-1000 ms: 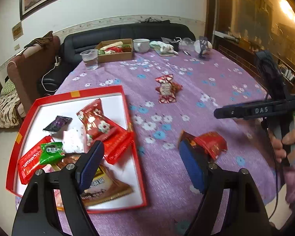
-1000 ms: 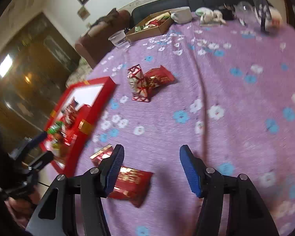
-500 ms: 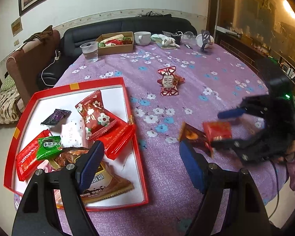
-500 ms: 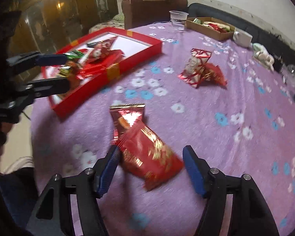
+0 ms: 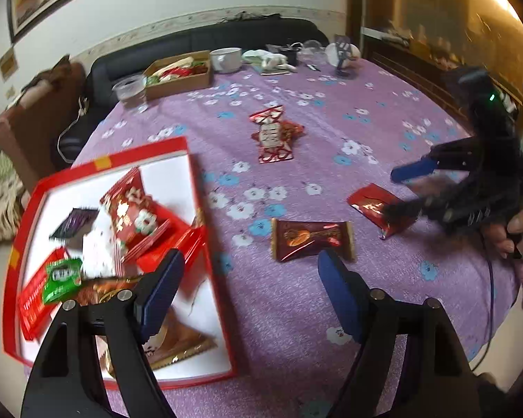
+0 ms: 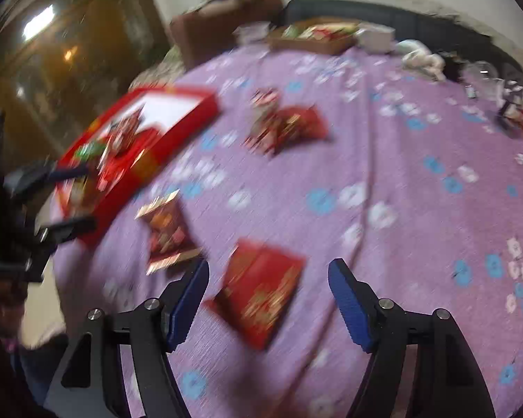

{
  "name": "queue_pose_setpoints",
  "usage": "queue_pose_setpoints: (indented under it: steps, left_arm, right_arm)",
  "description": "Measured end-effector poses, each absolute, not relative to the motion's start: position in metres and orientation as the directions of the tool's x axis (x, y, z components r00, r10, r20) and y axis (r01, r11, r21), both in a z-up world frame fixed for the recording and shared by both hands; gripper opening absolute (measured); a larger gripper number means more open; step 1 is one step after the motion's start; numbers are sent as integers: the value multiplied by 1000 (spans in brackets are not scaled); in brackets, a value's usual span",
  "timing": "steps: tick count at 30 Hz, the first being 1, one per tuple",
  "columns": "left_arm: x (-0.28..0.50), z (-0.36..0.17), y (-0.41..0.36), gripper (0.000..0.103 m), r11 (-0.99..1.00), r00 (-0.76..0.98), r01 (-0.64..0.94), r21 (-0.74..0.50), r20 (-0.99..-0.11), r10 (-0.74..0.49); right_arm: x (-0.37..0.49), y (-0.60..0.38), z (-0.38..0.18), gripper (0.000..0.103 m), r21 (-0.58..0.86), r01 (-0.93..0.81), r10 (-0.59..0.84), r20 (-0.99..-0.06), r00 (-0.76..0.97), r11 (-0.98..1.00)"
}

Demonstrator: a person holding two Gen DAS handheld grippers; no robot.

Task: Organize snacks
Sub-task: 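Grasp the red gold-lettered packet on the table with the right tool, then grasp the brown chocolate packet with the left tool while the right tool holds the red packet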

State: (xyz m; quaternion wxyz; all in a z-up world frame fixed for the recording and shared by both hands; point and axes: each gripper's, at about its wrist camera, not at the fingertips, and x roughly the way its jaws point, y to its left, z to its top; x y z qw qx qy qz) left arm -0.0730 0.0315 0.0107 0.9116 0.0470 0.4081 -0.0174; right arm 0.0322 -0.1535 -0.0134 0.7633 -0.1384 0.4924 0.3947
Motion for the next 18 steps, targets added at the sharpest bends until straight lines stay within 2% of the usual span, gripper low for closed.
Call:
queue_pose_setpoints:
  steps: [4,5,6,8,10,15,18]
  left_arm:
    - [-74,11,26,79,992,662,85,90,-749,12]
    - [-74,11,25,79,992,658,84,96,-753,17]
    - [-74,10,25,79,991,654,85,103,-756,22]
    - [-76,11,27,79,990,653,87,115,-756,30]
    - [-77,13,28,79,988,656,95,125,-754,32]
    - [-70,14,24,79,973,632,191,132,-774,-19]
    - [-59,14,16,79,941,596,306,146,-800,-69]
  right_arm:
    - [23,-141,-27,74,123,-690,396,-883,252,713]
    - [22,-139,-28,71,126,-677,394,-882,258,726]
    - [21,-135,-28,61,98,-663,374,-881,289,742]
    - [15,-126,-28,50,-1,-657,314,-878,361,754]
    - [12,-123,-29,47,-13,-657,306,-878,369,754]
    - [28,-144,-21,42,117,-594,377,-864,334,796]
    - [55,-171,-14,40,274,-497,469,-821,325,823]
